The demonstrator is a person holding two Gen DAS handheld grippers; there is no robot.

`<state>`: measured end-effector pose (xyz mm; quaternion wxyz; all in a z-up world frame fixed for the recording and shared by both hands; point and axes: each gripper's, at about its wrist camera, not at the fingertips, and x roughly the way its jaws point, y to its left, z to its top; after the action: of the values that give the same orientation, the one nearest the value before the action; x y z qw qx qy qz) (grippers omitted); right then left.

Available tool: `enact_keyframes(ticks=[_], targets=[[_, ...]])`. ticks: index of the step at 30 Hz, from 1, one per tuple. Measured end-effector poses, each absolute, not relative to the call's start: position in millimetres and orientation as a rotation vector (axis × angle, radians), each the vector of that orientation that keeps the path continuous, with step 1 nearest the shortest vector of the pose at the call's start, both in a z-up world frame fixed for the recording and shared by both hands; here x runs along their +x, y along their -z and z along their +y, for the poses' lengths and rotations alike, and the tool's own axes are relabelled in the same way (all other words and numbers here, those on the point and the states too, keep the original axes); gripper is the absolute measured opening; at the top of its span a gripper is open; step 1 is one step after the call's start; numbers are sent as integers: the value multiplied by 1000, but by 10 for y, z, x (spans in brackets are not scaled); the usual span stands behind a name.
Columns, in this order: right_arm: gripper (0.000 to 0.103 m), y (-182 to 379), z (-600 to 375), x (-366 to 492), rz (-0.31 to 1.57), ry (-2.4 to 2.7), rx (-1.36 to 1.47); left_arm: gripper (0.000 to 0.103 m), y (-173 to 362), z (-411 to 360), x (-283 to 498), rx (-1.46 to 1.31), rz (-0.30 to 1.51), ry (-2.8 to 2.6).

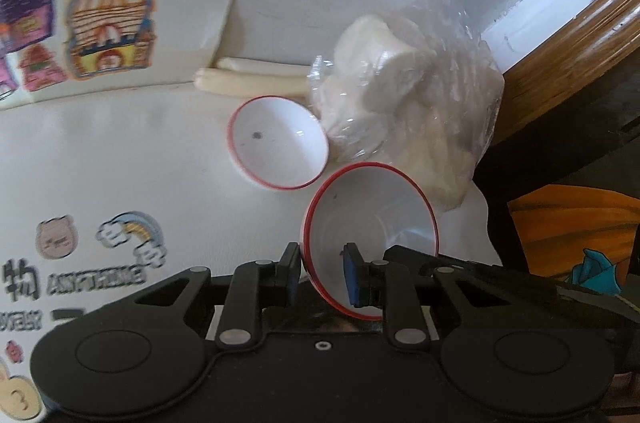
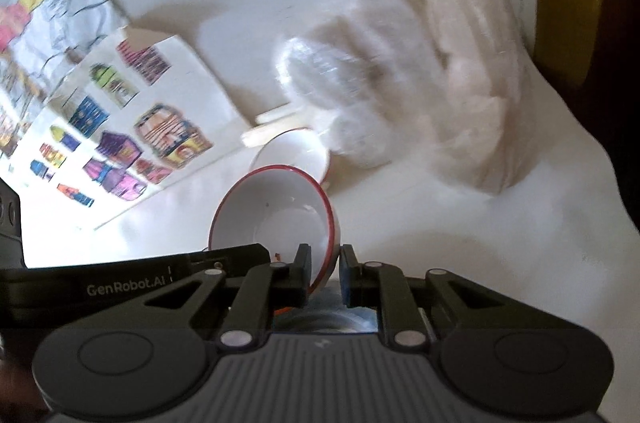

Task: Organize plates and bowls
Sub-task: 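Carry the white bowl into the steel bowl and open both grippers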

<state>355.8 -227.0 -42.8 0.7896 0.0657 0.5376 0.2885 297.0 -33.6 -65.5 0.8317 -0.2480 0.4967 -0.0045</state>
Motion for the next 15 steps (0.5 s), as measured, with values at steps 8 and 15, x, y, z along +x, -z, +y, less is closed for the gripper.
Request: enact_keyframes(ticks=[8,15], targets=[[16,317,-2021,3119,1160,-656,106,23,630,-47,2528,-536,1058,-1],[18,300,-1791,2670,1197,-705,52,24,605,220,2143,-557,1067,-26]])
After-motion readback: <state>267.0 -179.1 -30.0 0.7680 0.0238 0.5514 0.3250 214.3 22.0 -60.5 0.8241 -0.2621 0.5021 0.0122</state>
